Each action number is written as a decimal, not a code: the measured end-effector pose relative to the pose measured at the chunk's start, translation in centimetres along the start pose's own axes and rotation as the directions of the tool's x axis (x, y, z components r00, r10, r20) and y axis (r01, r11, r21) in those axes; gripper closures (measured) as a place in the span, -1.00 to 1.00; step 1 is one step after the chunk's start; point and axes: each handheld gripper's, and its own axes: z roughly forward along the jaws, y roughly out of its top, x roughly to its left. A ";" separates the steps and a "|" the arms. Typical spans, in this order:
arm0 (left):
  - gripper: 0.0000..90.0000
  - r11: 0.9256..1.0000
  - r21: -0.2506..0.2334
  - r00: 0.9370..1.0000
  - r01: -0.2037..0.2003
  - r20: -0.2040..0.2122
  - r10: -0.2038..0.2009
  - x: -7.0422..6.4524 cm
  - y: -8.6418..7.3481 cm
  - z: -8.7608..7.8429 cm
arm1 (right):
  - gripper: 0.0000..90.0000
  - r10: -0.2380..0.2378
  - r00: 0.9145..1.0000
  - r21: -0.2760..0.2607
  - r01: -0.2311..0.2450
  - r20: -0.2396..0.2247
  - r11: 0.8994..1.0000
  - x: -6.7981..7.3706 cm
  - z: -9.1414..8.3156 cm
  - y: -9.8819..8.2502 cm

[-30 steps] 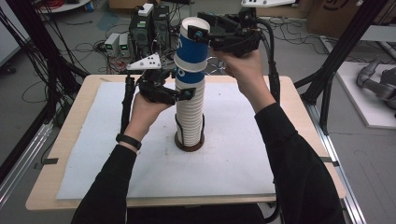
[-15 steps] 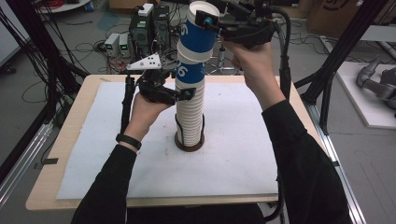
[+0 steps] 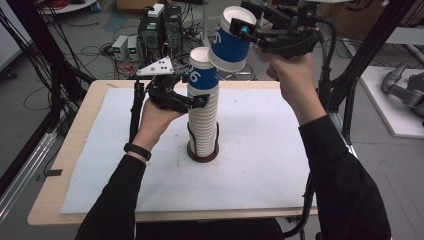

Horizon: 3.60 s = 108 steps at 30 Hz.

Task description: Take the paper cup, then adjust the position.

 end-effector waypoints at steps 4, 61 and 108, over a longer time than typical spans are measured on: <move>-0.85 1.000 0.008 1.000 -0.007 -0.011 0.008 -0.2 0.1 -0.3 | -0.29 0.000 1.000 0.010 0.000 0.005 1.000 0.1 -1.2 -0.5; -0.85 1.000 -0.012 0.998 -0.013 -0.067 0.012 -7.2 -8.6 -6.4 | -0.29 0.150 0.988 0.124 -0.154 0.046 0.980 2.4 -8.3 -18.0; -0.75 0.999 0.046 0.973 -0.016 0.231 0.005 -11.5 -9.2 0.3 | -0.29 0.197 0.974 0.161 -0.178 -0.110 0.971 3.9 -9.1 -20.7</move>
